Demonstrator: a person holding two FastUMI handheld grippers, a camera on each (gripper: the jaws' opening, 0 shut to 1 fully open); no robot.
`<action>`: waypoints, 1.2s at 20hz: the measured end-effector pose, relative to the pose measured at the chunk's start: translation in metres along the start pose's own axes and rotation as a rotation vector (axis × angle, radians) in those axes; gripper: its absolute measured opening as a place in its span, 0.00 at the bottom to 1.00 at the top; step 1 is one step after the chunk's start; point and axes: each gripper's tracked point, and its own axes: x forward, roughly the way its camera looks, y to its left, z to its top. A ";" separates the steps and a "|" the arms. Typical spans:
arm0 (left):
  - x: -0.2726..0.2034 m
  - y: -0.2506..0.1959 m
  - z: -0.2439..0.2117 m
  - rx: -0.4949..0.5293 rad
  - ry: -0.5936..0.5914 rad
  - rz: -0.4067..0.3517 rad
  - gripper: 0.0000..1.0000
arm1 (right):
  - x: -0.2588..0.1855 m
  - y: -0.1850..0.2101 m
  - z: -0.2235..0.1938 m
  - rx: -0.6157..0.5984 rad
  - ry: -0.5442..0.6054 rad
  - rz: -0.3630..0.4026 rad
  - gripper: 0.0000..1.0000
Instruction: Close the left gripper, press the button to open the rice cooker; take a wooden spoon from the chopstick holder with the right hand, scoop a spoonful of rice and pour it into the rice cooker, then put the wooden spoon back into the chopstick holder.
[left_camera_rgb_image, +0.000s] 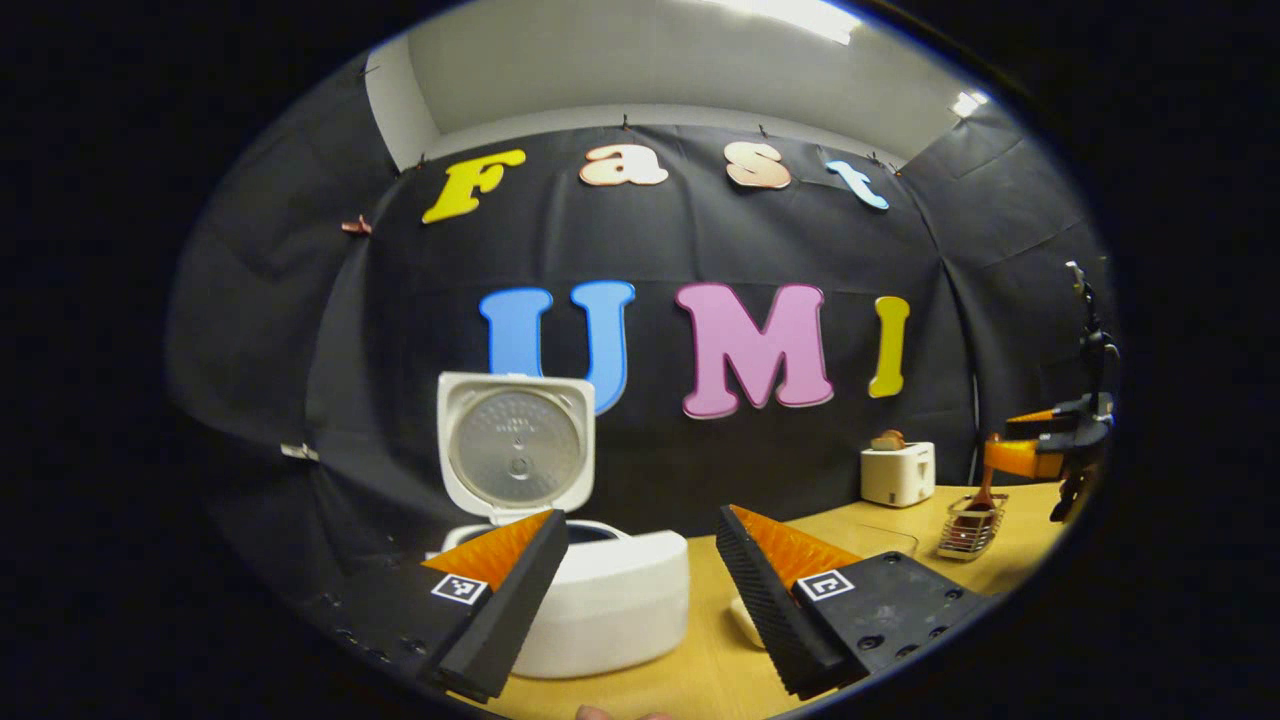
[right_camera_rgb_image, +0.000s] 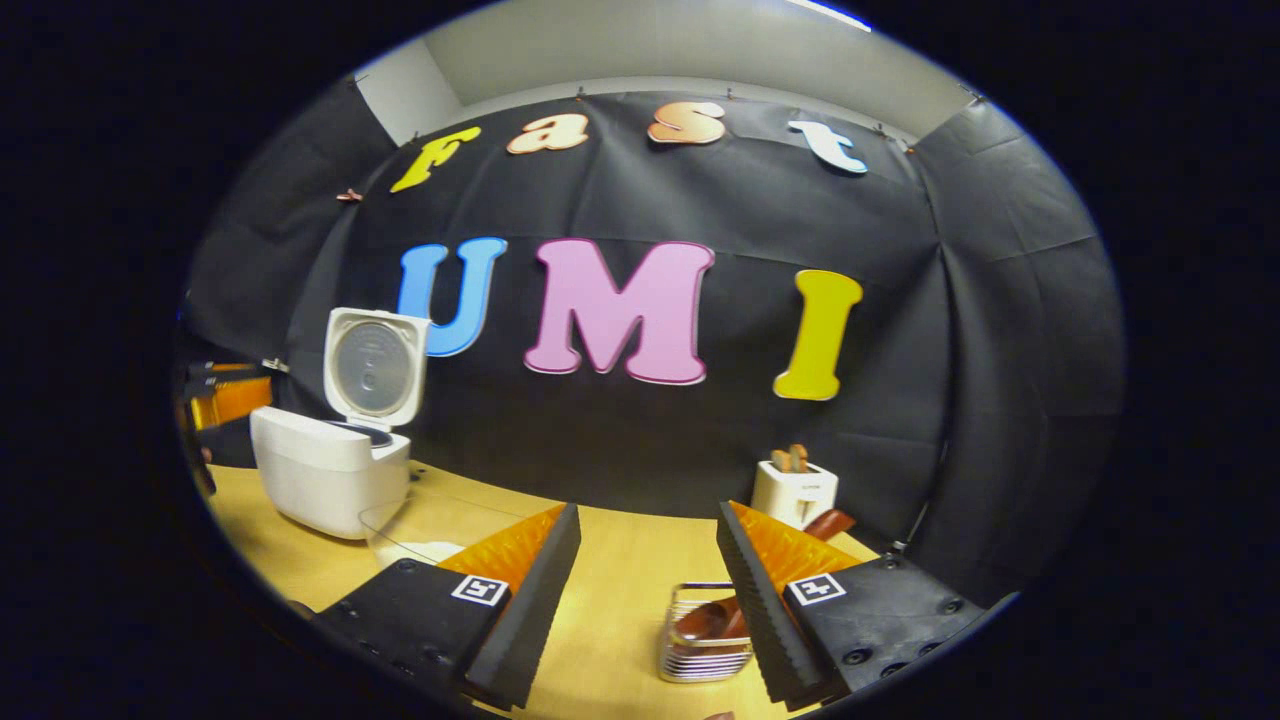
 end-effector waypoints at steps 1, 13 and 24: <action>0.012 0.015 0.016 -0.020 -0.023 0.025 0.96 | 0.002 0.013 -0.001 -0.011 -0.004 0.029 0.86; 0.219 0.146 0.144 -0.034 -0.001 0.178 0.97 | -0.001 0.066 -0.027 -0.040 0.008 0.174 0.86; 0.358 0.191 0.053 -0.145 0.274 0.292 0.95 | 0.018 0.051 -0.045 0.005 0.018 0.188 0.86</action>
